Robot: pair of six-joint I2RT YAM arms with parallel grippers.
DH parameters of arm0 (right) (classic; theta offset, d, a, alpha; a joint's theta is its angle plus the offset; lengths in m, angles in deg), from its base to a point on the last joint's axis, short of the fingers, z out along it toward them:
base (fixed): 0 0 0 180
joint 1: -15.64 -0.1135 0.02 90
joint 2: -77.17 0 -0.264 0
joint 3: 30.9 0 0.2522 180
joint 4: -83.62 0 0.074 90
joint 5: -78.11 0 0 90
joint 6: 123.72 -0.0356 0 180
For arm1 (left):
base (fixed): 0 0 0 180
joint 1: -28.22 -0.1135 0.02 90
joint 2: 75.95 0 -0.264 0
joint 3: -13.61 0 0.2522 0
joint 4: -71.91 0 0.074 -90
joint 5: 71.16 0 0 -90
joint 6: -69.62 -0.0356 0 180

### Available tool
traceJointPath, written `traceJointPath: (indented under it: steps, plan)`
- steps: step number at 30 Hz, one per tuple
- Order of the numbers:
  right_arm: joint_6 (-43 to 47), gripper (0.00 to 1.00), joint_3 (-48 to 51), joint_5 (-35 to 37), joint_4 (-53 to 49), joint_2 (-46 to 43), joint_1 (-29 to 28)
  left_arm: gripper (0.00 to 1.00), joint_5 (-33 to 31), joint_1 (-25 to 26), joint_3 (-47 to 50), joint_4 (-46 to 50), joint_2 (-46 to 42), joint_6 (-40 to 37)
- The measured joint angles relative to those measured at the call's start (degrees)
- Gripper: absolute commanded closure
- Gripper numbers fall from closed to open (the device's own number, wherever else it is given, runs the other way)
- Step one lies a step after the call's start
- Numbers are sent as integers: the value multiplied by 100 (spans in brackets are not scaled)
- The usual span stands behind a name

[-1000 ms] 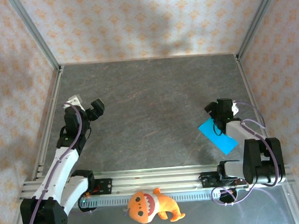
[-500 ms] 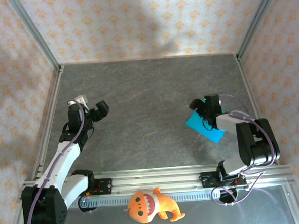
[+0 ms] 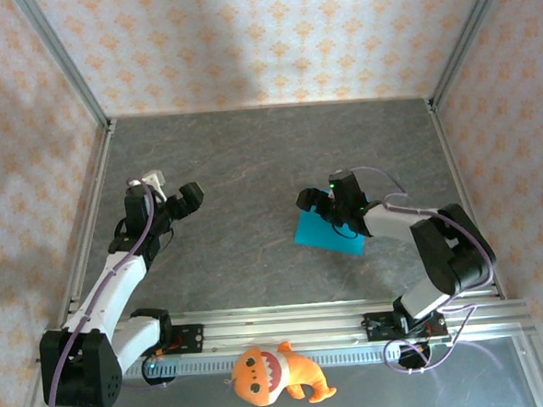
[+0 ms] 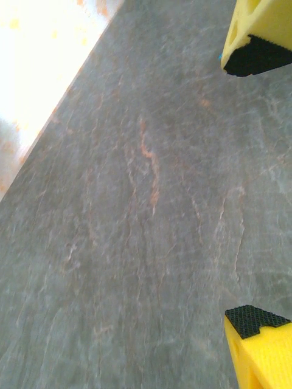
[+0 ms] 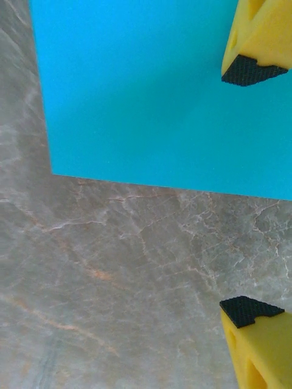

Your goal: Fold a paper plane with a square sheet of paper (pick it up from the middle)

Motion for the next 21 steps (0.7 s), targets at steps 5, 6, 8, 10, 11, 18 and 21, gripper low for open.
traceJointPath:
  steps: [5,6,8,10,11,18,21]
  plan:
    - [2,10,37,26,-42,-407,658,1,638,0,2,-179,81,4]
    - [11,10,52,-9,-46,-365,811,1,763,0,2,-223,140,24]
    - [28,10,70,-50,-79,-223,979,1,997,0,35,-341,269,85]
    - [63,10,85,-98,-151,-24,1008,1,1204,4,109,-481,393,195]
    - [72,11,87,-136,-186,59,1001,1,1266,13,136,-522,437,249]
    - [199,11,79,-323,33,238,920,1,1397,308,278,-892,503,673]
    - [212,11,66,-343,240,334,697,1,1392,448,308,-990,511,800]
